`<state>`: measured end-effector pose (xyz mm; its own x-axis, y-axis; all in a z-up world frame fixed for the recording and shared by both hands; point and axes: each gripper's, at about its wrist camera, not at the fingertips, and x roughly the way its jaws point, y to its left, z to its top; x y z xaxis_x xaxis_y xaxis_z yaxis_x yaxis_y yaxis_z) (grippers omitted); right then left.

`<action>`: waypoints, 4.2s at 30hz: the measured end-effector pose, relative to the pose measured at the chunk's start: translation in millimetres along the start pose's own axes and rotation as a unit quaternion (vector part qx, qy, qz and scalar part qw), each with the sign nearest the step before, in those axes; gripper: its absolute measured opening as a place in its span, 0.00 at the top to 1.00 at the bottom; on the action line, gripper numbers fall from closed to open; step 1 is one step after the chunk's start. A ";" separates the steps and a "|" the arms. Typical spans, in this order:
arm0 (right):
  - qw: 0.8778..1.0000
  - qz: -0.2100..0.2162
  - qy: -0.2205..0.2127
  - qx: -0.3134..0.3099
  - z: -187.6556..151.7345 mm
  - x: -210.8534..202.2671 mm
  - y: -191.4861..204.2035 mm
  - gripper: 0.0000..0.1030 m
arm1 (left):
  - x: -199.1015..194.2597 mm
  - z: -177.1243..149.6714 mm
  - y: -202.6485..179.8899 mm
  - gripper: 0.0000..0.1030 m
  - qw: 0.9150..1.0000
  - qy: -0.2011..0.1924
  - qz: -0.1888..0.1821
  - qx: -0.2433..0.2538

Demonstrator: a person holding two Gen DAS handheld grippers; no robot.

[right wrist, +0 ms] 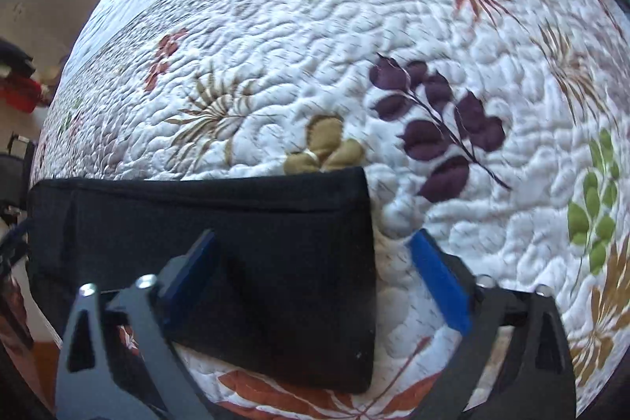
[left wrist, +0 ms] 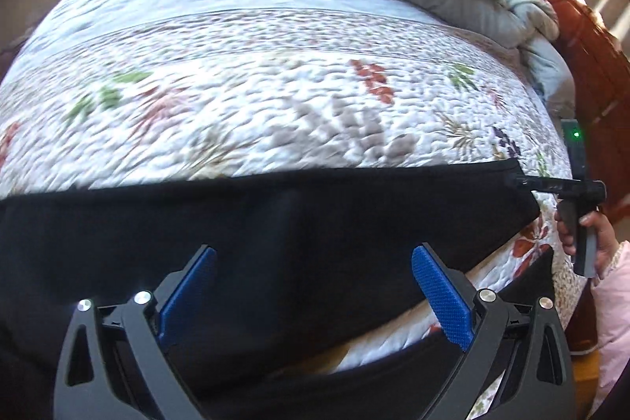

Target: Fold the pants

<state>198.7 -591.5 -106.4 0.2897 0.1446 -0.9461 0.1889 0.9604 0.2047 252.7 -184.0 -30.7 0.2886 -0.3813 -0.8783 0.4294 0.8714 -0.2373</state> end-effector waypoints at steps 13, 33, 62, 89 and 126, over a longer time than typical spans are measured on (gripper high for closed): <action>0.980 0.131 -0.111 -0.099 -17.8 -100.0 6.6 0.91 | 71.6 51.6 -32.5 0.04 0.983 0.057 -0.062 0.164; 0.969 0.130 -0.189 -0.094 -34.0 -130.3 3.1 0.96 | 53.1 35.2 -57.1 0.94 0.967 0.033 -0.066 0.245; 0.966 0.191 -0.106 0.139 -251.9 -90.5 0.5 0.26 | -0.2 -226.8 -113.5 0.89 0.971 -0.054 0.112 0.205; 0.968 -0.050 -0.131 0.206 -231.6 -104.3 13.9 0.44 | -0.5 -244.6 -138.1 0.85 0.976 -0.028 0.073 0.203; 0.998 0.036 -0.039 0.040 -230.1 -12.5 179.2 0.32 | -67.0 -188.6 67.7 0.93 0.973 0.008 -0.014 -0.229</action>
<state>13.1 -366.4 -115.5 0.3768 0.1911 -0.9064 0.2376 0.9258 0.2940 101.1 -41.3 -66.2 0.2675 -0.4058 -0.8739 0.0088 0.9080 -0.4189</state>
